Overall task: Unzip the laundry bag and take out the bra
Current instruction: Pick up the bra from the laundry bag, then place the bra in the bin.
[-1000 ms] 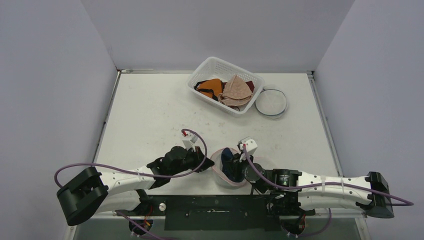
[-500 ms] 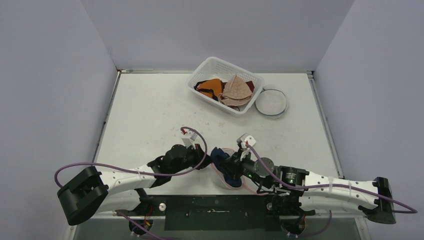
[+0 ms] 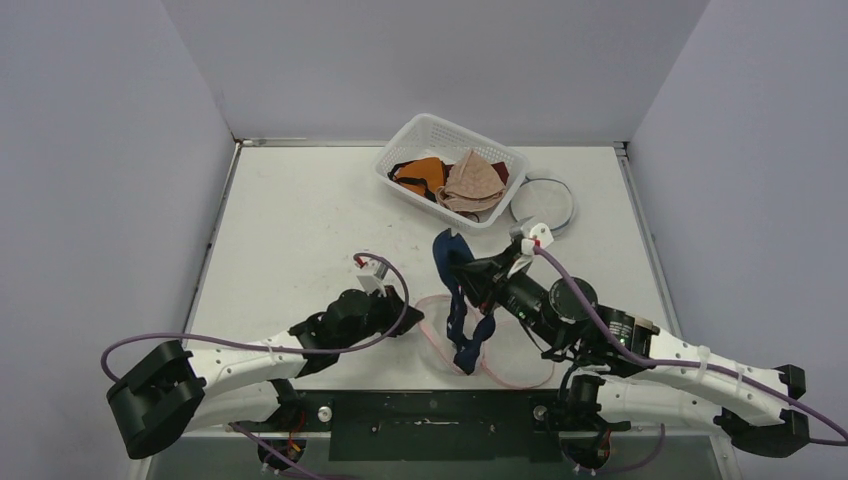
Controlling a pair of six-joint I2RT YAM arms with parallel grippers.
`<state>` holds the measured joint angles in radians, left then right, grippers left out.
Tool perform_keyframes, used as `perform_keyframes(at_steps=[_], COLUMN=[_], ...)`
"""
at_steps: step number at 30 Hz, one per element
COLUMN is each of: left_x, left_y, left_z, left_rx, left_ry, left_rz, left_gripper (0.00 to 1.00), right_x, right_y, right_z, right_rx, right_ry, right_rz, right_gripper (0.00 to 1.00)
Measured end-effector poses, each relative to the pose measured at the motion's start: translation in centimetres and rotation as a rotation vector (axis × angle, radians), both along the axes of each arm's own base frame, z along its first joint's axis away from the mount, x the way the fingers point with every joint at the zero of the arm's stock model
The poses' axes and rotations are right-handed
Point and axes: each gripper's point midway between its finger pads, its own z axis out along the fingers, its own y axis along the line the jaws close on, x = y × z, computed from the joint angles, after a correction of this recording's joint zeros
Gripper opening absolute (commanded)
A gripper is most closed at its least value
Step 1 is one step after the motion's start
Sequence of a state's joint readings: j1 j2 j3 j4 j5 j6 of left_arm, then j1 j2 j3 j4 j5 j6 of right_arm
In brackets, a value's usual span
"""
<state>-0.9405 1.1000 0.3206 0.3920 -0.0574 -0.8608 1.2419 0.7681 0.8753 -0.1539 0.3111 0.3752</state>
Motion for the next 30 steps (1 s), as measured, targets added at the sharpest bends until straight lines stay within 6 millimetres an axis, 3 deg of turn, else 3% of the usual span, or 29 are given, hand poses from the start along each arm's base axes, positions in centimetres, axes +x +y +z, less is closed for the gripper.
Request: perform_keyframes(at_steps=[8,14,19,24,30], left_x=[0.1,0.0,-0.3,-0.7,-1.0], left_y=[0.9,1.4,1.8,2.6,3.7], left_z=[-0.1,-1.0,-1.1,-1.3,-1.1], left_rx=[0.006,0.031,0.036,0.043,0.055], left_ry=[-0.009,0.007,0.015,0.029,0.027], left_rz=[0.030,0.040,0.042,0.055,0.080], left_gripper=[0.00,0.00,0.00,0.00,0.00], right_x=[4.4,8.1,13.7,18.8,25.4], right_y=[-2.1,-2.2,-3.1,-3.5,-2.9], right_z=[5.9,10.3,12.8,13.3,11.0], right_rx=[0.008,0.026,0.012,-0.014,-0.074], right_ry=[-0.101,-0.167,-0.203,-0.237,-0.241], right_rz=[-0.172,-0.286,-0.428,-0.540,-0.628], right_gripper=[0.05,0.05,0.05,0.05,0.05])
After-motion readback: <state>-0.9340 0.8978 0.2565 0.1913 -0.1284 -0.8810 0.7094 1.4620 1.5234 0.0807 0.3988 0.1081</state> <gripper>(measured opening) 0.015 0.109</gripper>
